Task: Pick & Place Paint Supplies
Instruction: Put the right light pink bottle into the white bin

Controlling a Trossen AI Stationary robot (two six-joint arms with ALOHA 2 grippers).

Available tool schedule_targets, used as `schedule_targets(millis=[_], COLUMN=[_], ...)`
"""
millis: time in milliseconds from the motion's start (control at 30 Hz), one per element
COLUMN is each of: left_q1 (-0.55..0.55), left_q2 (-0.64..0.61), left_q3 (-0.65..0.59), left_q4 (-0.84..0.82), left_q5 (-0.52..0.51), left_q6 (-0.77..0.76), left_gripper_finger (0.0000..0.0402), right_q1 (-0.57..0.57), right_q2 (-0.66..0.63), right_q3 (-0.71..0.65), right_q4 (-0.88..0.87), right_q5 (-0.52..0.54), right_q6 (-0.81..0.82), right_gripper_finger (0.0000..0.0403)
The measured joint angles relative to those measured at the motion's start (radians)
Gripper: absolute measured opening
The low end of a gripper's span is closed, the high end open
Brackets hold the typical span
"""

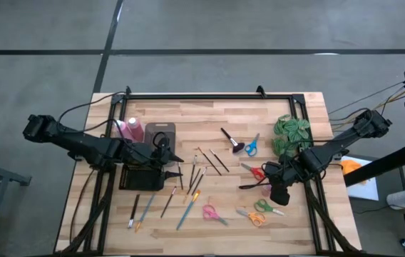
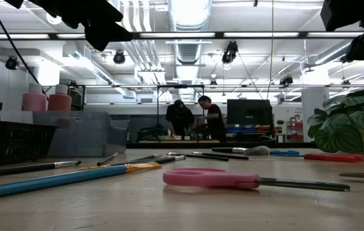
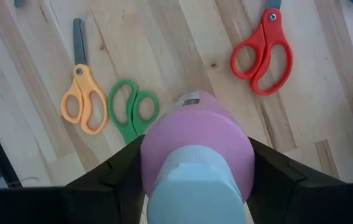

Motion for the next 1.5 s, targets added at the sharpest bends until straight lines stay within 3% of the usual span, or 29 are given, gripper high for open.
schedule_targets(millis=[467, 967, 1500], left_q1=[0.000, 0.000, 0.000], left_q2=[0.000, 0.000, 0.000], left_q3=[0.000, 0.000, 0.000], left_q4=[0.000, 0.000, 0.000], left_q5=[0.000, 0.000, 0.000], left_q6=[0.000, 0.000, 0.000], left_gripper_finger=[0.0245, 0.0245, 0.0245], right_q1=[0.000, -0.035, -0.257], right_q2=[0.002, 0.031, 0.399], right_q3=[0.014, 0.216, 0.587], right_q4=[0.002, -0.055, -0.117], right_q5=[0.000, 0.111, 0.105], right_q6=[0.009, -0.108, -0.448], right_gripper_finger=[0.0219, 0.0220, 0.0221])
